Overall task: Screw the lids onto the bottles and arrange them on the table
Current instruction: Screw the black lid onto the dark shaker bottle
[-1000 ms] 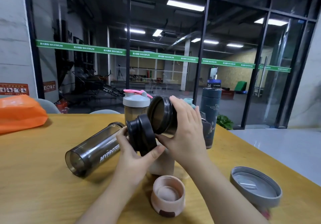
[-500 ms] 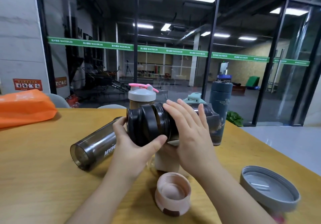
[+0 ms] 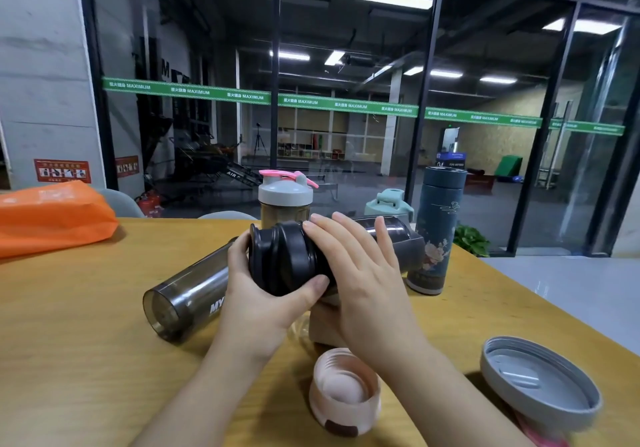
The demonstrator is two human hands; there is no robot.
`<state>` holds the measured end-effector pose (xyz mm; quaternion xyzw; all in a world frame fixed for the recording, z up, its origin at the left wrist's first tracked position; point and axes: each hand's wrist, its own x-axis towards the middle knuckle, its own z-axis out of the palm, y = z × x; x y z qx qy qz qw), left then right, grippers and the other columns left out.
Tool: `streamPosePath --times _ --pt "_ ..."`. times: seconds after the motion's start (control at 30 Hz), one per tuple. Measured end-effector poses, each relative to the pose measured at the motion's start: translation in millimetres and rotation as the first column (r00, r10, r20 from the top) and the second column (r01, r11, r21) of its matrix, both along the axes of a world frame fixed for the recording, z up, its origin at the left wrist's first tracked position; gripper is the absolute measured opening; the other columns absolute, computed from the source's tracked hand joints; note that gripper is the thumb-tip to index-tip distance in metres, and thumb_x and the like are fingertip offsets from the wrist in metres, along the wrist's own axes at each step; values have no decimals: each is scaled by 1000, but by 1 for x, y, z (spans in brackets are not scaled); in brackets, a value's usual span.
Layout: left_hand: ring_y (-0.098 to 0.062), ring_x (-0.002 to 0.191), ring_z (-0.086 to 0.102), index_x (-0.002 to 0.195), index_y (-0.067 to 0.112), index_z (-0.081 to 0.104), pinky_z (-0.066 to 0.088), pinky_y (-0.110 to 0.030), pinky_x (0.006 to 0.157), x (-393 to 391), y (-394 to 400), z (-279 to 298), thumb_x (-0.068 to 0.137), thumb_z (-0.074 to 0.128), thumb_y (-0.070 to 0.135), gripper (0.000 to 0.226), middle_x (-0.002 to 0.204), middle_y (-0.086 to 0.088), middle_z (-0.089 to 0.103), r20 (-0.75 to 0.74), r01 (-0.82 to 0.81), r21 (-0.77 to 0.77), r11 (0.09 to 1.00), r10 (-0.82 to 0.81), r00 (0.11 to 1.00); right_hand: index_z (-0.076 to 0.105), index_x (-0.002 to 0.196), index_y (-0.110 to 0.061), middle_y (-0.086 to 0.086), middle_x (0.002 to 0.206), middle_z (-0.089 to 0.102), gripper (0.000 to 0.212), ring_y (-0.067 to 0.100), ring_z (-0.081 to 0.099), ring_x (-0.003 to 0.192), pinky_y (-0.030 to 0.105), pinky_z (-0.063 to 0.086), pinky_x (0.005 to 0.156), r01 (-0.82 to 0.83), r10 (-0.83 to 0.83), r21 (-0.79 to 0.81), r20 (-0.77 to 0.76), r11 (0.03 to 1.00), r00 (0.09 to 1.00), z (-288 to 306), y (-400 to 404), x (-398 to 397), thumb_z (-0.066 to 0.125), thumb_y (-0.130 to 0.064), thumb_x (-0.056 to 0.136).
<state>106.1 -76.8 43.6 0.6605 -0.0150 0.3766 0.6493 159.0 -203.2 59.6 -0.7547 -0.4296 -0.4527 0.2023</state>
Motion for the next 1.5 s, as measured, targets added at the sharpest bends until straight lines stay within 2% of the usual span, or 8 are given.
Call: streamPosePath --times 0.23,0.4,0.5,0.8,1.03,1.17,1.3,1.5 --pt "18 92 57 126 34 36 46 -19 84 -1 4 0 48 81 29 91 114 15 57 -26 -27 -8 1000 27 999 31 143 -25 -5 148 42 87 17 20 142 44 -3 116 27 -27 -75 5 997 1000 1 -4 8 65 -48 67" --pt "9 96 59 131 27 36 47 -37 99 0 11 2 54 88 23 93 111 15 57 -44 -27 -61 998 24 999 13 146 -44 -20 153 13 97 4 1 145 29 -15 116 15 0 52 -278 999 961 8 -28 23 59 -70 64" --pt "-7 103 61 133 23 38 49 -46 98 1 13 3 50 88 23 97 113 9 60 -52 5 -103 995 -11 999 11 141 -44 -16 155 13 87 1 6 144 29 8 119 -50 169 242 -501 969 849 12 -37 26 57 -62 69" --pt "19 89 58 137 29 32 45 -1 70 -6 17 0 54 78 25 94 115 13 59 -81 91 25 995 -89 993 52 123 -38 -14 116 56 33 2 51 102 20 41 83 63 306 408 -770 911 560 21 -54 21 43 -49 93" --pt "0 100 63 139 25 35 53 -21 84 -6 25 2 40 80 49 112 117 8 63 -85 83 65 994 -77 993 66 107 -33 -7 105 70 33 15 62 101 41 48 96 -79 491 502 -782 861 384 24 -62 22 53 -50 83" --pt "-17 71 71 133 24 38 52 -25 50 -9 26 6 42 76 55 103 101 -1 66 -170 83 13 996 -80 982 51 132 -35 -5 121 66 59 12 63 110 34 48 96 -177 640 615 -737 769 218 18 -66 29 66 -33 75" --pt "-30 57 68 125 19 45 50 -28 43 -9 28 9 61 76 59 82 94 -12 71 -276 114 -64 991 -127 953 47 133 -38 -10 123 64 68 12 62 113 31 47 94 -247 654 608 -731 754 196 15 -68 32 73 -16 74" --pt "-31 55 65 120 20 47 48 -28 42 -8 33 10 44 71 64 91 92 -17 69 -305 142 -54 988 -152 940 46 131 -37 -15 117 66 70 12 63 110 23 52 85 -319 681 611 -707 725 191 16 -71 32 68 -11 70"
